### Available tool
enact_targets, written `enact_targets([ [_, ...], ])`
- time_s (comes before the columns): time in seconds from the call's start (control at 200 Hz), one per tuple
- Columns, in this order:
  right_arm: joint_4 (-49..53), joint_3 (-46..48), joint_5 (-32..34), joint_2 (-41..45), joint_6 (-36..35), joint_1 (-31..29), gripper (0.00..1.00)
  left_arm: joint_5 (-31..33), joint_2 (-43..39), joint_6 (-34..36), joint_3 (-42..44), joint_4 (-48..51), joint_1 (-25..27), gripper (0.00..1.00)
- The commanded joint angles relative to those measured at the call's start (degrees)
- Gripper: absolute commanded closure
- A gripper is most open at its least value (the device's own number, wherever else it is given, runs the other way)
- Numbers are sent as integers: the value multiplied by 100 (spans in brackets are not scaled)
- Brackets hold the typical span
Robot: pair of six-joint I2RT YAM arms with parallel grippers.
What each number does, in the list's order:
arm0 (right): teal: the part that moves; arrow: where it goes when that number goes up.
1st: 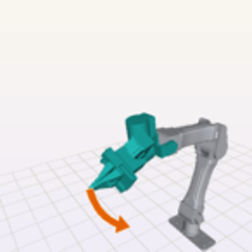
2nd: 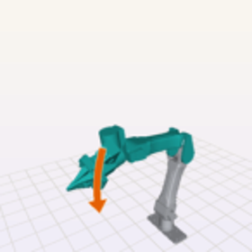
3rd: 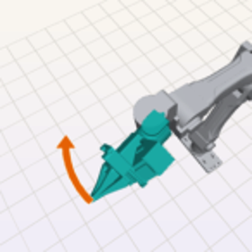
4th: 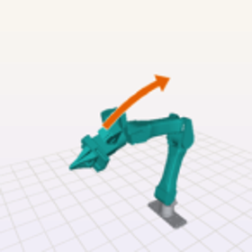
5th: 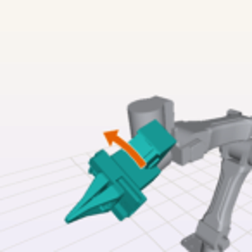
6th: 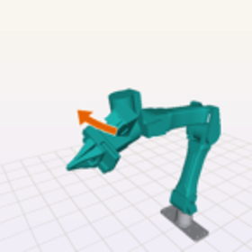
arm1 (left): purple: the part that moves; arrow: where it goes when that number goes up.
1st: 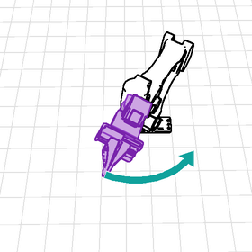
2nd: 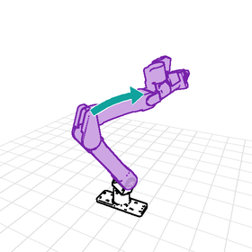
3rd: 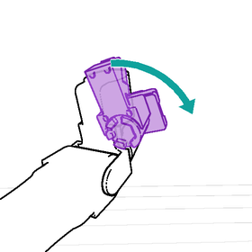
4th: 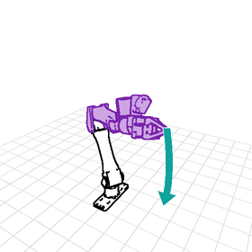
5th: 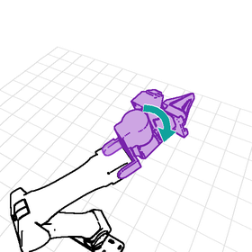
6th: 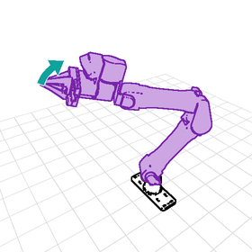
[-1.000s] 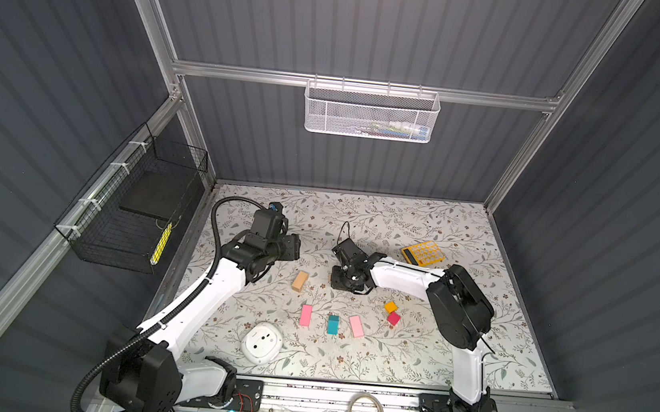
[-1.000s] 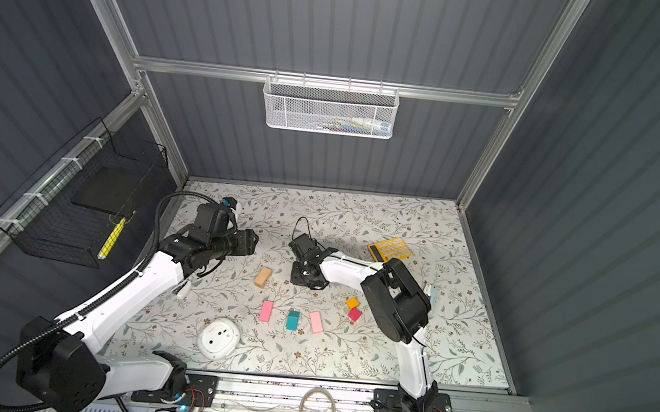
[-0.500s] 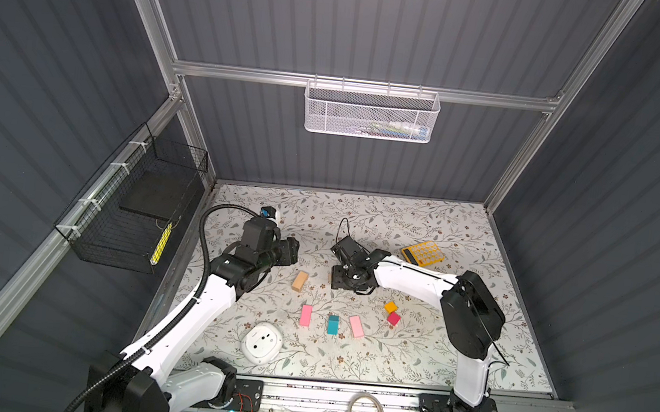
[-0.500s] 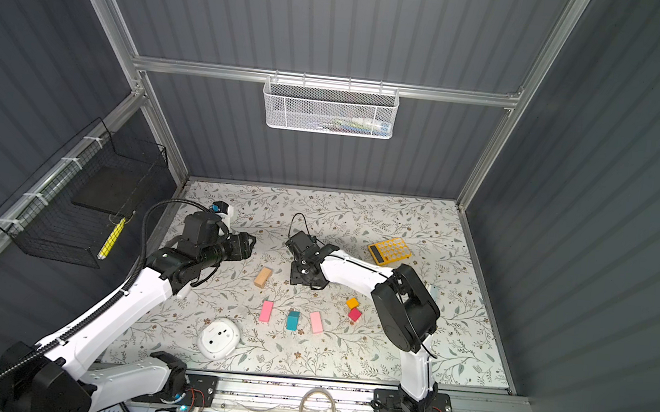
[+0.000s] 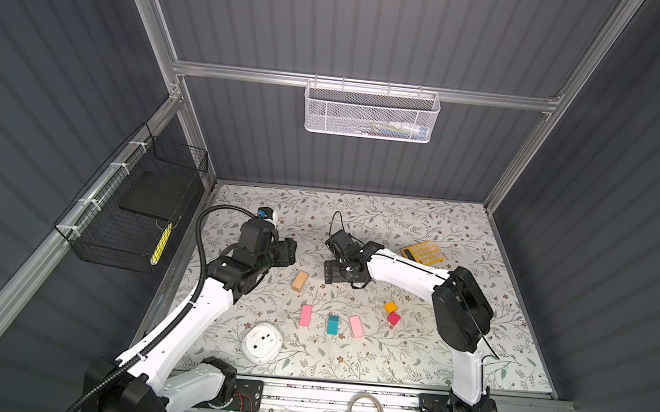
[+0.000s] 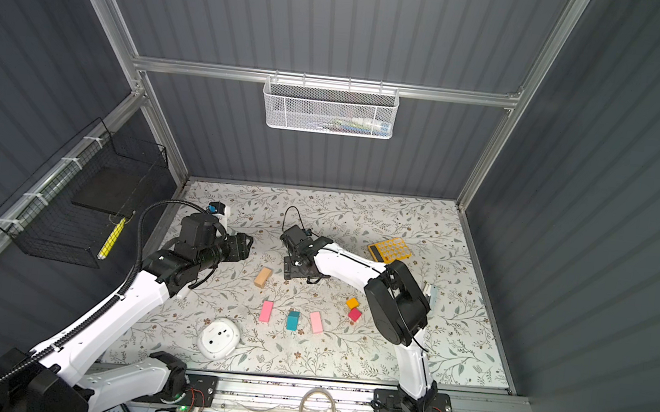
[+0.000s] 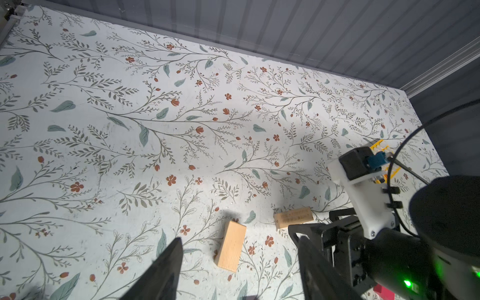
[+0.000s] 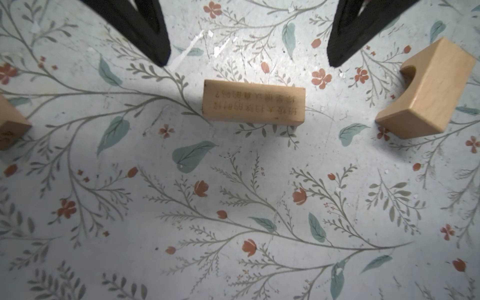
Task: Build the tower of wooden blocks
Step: 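Lower the right gripper onto the text-printed wooden block and close it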
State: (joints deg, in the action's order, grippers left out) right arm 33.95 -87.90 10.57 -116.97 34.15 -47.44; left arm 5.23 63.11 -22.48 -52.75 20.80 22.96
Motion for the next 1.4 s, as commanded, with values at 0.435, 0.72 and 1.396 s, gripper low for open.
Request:
enact_targets([
  [0.435,27,-430,-108,-466,-75,68,3,161,-10,176,63,148,42,30],
  [0.72,16,-456,-121,-619,-32,68,2,183,35,191,50,157,42,30],
  [1.396,289,-706,63,-951,43,59,13,235,134,244,13,182,42,29],
])
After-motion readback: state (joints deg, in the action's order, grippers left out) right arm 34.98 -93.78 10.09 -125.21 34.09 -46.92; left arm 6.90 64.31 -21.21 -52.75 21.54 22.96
